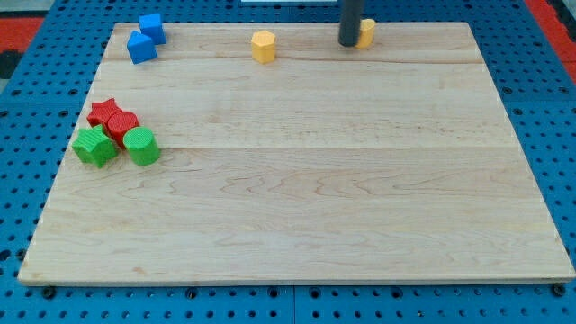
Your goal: Separate the yellow heart from the yellow hexagon
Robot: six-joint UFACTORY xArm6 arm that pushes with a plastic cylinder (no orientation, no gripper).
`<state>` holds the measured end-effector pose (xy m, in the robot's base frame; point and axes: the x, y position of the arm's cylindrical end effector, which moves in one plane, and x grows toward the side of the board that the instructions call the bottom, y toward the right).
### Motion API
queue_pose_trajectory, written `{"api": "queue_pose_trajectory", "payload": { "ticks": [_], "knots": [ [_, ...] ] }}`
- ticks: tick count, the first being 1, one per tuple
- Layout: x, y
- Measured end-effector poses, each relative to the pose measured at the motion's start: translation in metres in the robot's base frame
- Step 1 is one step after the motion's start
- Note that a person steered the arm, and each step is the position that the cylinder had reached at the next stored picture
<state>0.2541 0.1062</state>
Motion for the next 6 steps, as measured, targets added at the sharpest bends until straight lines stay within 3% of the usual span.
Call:
{"api": "queue_pose_trajectory", "payload": {
  "ticks": [1, 2, 3, 5, 6],
  "knots": [
    [0.014, 0.037],
    [-0.06, 0.098],
    [-0.063, 0.088],
    [-0.062, -0.038],
    [-0.058, -0.069]
  ]
}}
